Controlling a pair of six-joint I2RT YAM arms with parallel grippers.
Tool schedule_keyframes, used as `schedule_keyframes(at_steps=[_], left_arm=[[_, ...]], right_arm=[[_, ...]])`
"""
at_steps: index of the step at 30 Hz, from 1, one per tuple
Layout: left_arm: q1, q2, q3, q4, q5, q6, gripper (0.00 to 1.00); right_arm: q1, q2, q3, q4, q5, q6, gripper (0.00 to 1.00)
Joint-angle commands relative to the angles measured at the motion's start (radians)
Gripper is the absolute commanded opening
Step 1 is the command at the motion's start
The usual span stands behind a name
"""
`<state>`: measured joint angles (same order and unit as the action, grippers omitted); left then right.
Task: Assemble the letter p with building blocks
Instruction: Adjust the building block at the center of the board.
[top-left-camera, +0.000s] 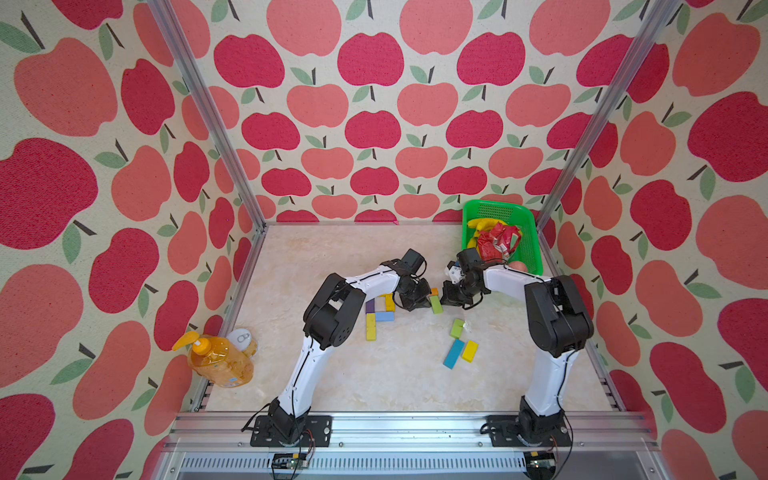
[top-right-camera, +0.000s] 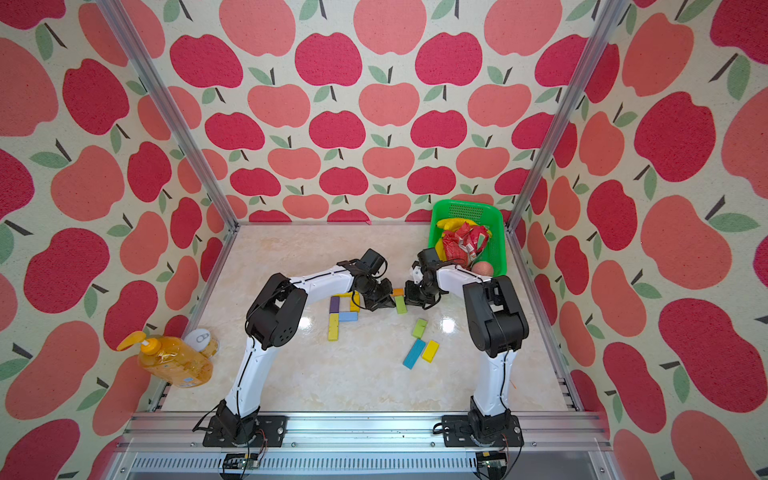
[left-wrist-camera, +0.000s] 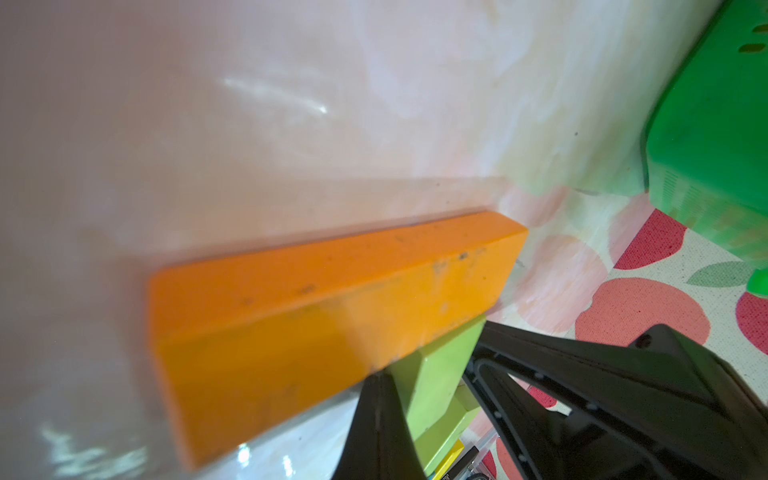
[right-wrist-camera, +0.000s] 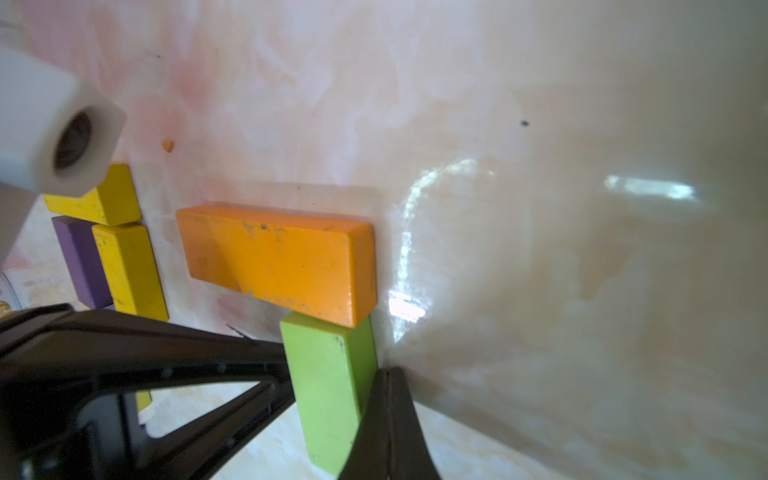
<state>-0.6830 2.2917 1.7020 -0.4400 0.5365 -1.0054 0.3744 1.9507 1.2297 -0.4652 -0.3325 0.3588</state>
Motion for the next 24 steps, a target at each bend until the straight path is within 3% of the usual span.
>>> schedule_keyframes(at_steps=[1, 24], left_arm=[[0.011, 0.043, 0.021, -0.020, -0.022, -0.001, 0.00], [0.014, 0.024, 0.019, -0.022, -0.032, 0.006, 0.00]], right_arm=[[-0.019, 0.020, -0.047, -0.073, 0.070, -0.023, 0.00], [-0.030, -0.033, -0.081, -0.079, 0.109, -0.026, 0.01]])
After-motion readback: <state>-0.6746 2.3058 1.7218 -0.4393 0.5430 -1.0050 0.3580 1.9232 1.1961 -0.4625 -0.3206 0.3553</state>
